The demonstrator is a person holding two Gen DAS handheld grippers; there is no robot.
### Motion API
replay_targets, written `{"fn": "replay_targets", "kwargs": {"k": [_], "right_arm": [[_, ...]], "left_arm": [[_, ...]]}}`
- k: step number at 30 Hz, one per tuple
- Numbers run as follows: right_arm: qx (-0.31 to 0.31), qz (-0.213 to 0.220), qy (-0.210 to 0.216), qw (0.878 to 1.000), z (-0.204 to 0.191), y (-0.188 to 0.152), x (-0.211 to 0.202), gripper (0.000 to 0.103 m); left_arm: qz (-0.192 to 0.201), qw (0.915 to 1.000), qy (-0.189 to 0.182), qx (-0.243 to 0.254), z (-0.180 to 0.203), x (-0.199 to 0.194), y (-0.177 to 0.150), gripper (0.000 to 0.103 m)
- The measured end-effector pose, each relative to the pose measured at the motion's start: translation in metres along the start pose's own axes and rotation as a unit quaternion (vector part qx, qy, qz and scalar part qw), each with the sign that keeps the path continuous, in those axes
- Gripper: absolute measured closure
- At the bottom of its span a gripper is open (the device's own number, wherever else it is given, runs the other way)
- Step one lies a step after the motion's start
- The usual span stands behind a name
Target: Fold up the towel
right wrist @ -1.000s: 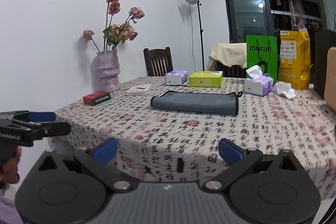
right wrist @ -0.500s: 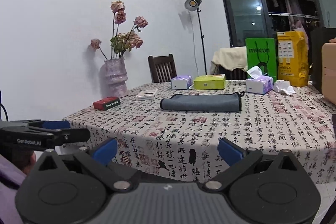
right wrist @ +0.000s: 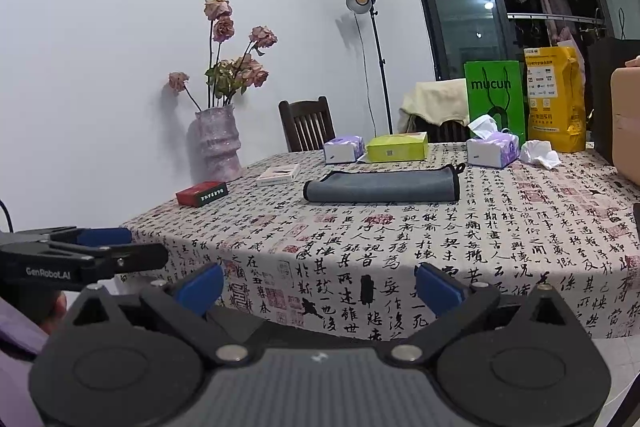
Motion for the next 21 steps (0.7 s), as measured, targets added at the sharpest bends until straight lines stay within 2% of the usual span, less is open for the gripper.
{"fn": "replay_targets", "kwargs": {"k": [21], "right_arm": [[0.001,0.0,-0.003,1.0,0.0012,-0.0008,0.0001,0.0]], "left_arm": [[0.004,1.0,0.005,0.007,0.0033,-0.0016,0.0013,0.0]]}}
Point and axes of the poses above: each gripper's, at about its wrist camera, not at the fingertips, and x roughly the way its jaws point, z to its right, y to its top, the point moved 9 cm from there along x, roughly the way its jaws point, and after that the axes turned 14 degrees about -z, right-handed, at the moved point
